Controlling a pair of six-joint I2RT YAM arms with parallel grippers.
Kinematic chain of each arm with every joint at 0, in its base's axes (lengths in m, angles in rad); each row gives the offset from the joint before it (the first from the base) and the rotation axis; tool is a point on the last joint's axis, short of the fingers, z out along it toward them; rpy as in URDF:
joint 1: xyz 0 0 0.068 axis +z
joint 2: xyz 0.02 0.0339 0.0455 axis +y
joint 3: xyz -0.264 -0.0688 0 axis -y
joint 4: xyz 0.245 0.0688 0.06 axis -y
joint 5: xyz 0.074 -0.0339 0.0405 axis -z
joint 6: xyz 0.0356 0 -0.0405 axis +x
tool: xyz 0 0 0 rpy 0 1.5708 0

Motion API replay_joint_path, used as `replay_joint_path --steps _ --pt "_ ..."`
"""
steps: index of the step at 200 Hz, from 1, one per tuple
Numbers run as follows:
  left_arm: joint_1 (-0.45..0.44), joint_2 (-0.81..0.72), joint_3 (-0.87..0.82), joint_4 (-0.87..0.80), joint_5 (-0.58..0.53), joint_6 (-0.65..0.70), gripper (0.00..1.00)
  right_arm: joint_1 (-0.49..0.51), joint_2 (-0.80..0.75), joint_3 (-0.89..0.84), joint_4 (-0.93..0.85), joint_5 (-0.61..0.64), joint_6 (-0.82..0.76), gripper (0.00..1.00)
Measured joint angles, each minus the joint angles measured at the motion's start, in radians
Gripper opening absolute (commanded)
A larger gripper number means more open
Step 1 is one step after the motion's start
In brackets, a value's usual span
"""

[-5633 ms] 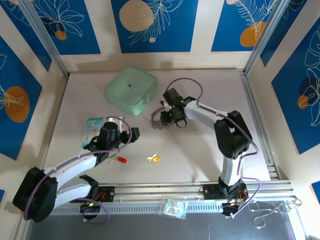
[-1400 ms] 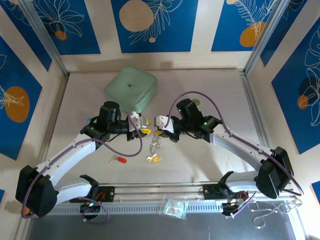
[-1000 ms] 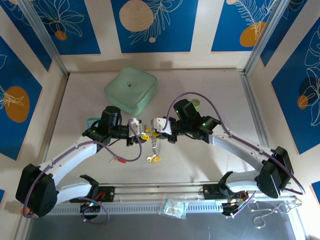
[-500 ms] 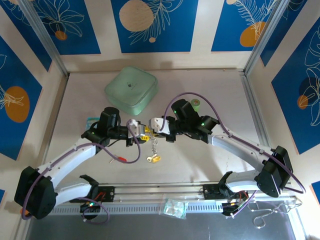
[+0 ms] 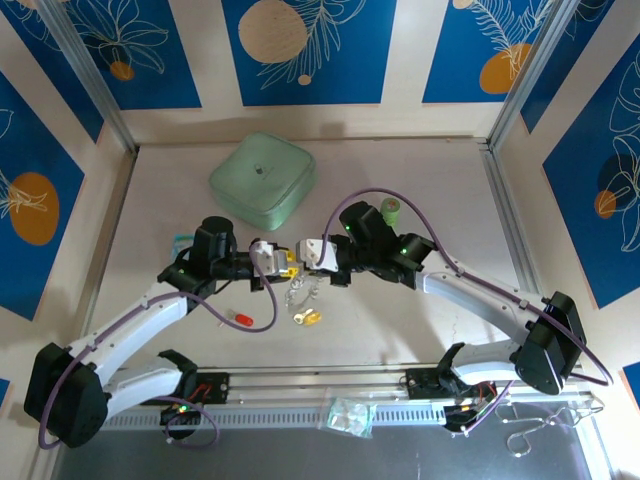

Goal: Put the keys on the keyring

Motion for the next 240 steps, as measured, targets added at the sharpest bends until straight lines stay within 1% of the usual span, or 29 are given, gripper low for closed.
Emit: replay_joint_path --steps 92,120,131,142,149,153,165,170,176,183,193,205,221,229,240 --pt "-0.002 0.000 -0.014 0.017 -0.005 0.000 0.18 0.023 0.025 0.018 -0.003 0.023 -0.007 0.00" --pt "-0.006 0.000 -0.014 0.014 -0.002 0.000 0.13 0.028 0.034 0.027 -0.009 0.029 -0.007 0.00" --pt "-0.006 0.000 -0.014 0.012 -0.002 0.000 0.08 0.029 0.038 0.032 -0.011 0.032 -0.007 0.00" --pt "-0.006 0.000 -0.014 0.011 -0.002 0.001 0.00 0.030 0.038 0.033 -0.014 0.034 -0.007 0.00" --pt "-0.006 0.000 -0.014 0.009 -0.002 0.005 0.00 0.030 0.038 0.033 -0.015 0.034 -0.006 0.00" --pt "-0.006 0.000 -0.014 0.008 -0.002 0.002 0.00 0.029 0.038 0.033 -0.015 0.034 -0.006 0.04" --pt "-0.006 0.000 -0.014 0.008 -0.001 0.003 0.00 0.026 0.037 0.033 -0.014 0.029 -0.001 0.23" --pt "-0.006 0.000 -0.014 0.011 0.000 0.003 0.00 0.019 0.035 0.031 -0.010 0.014 0.006 0.29" --pt "-0.006 0.000 -0.016 0.017 0.000 -0.001 0.00 0.009 0.030 0.026 -0.001 -0.005 0.024 0.33" --pt "-0.006 0.000 -0.020 0.029 0.002 -0.006 0.00 -0.010 0.016 0.010 0.027 -0.042 0.039 0.35" --pt "-0.007 -0.002 -0.037 0.061 0.005 -0.023 0.00 -0.051 -0.025 -0.034 0.079 -0.103 0.068 0.35" --pt "-0.008 -0.009 -0.068 0.113 0.010 -0.058 0.00 -0.132 -0.093 -0.106 0.153 -0.177 0.124 0.34" --pt "-0.009 -0.020 -0.120 0.205 0.024 -0.129 0.00 -0.223 -0.174 -0.205 0.262 -0.236 0.197 0.32" --pt "-0.010 -0.024 -0.143 0.251 0.031 -0.168 0.00 -0.244 -0.200 -0.246 0.311 -0.253 0.224 0.32" --pt "-0.011 -0.026 -0.169 0.319 0.043 -0.227 0.00 -0.246 -0.212 -0.284 0.356 -0.274 0.249 0.31"
